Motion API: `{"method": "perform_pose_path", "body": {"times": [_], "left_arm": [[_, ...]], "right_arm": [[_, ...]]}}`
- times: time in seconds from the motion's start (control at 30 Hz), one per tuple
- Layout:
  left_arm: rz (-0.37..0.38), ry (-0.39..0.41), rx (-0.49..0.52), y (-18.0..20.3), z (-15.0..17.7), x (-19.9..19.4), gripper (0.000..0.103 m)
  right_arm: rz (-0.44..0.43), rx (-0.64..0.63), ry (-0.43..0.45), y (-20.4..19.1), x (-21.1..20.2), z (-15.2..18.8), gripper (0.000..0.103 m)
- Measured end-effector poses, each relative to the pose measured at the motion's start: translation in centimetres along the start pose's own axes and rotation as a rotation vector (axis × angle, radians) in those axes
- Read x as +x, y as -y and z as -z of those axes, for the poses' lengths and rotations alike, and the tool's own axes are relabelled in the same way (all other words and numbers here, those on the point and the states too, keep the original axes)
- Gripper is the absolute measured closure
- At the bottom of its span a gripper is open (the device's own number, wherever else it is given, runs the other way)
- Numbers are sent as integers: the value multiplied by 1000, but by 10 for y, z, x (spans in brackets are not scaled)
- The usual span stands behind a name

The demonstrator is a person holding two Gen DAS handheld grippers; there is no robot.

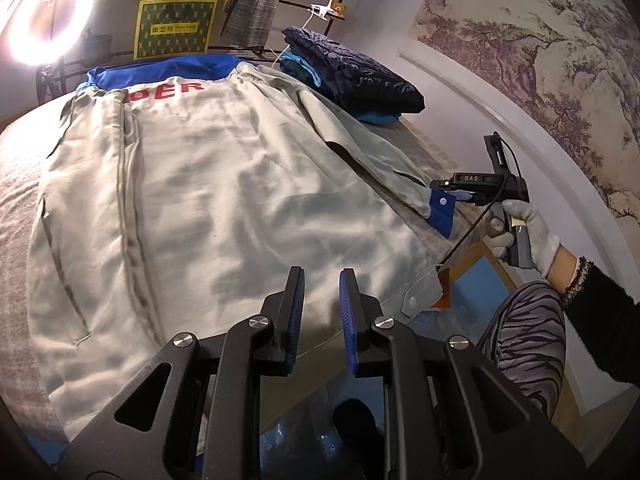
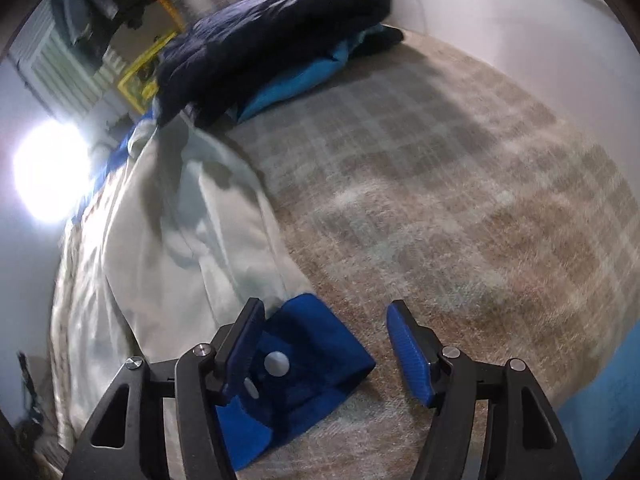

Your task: Fold large clothes

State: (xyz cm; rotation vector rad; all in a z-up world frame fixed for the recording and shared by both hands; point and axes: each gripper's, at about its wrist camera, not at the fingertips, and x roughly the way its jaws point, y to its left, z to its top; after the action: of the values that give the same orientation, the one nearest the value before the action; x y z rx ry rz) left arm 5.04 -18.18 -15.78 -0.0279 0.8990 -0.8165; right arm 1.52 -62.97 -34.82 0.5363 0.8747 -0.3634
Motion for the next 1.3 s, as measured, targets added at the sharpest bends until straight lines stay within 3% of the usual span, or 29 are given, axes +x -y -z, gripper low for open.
{"method": "perform_pose_path", "body": {"times": [0.03, 0.07, 0.17, 0.27, 0.43, 0.53, 0.73, 0.83, 1.07, 1.23, 1.3], "left_arm": [[1, -1, 3, 1, -1, 1, 87], [1, 0, 4, 2, -2, 3, 87], [6, 5, 12, 5, -4, 3, 87], [5, 8, 18, 3, -6, 3, 87], [3, 14, -1, -3, -8, 0, 87], [7, 25, -20, -8, -9, -2, 87], [15, 45, -54, -15, -10, -6, 87], [14, 53, -53, -16, -11, -10, 87], [38, 69, -98, -25, -10, -14, 87], [83, 54, -171, -36, -9, -3, 87], [99, 47, -205, -40, -7, 3, 81]], "right_arm": [[-2, -17, -2, -3, 0, 1, 65], [-18, -37, -16, -7, 0, 2, 80], [-29, -50, -19, -11, -4, 2, 96], [-59, -10, 32, -6, -23, -1, 98], [11, -46, 173, -20, -73, -17, 98], [83, -190, 284, -61, -116, -24, 99], [24, -385, 366, -145, -160, -18, 99], [-64, -463, 358, -187, -170, -2, 99], [-297, -516, 261, -235, -174, 44, 100], [-338, -643, 125, -267, -142, 80, 101], [-337, -688, 38, -275, -117, 94, 101]]}}
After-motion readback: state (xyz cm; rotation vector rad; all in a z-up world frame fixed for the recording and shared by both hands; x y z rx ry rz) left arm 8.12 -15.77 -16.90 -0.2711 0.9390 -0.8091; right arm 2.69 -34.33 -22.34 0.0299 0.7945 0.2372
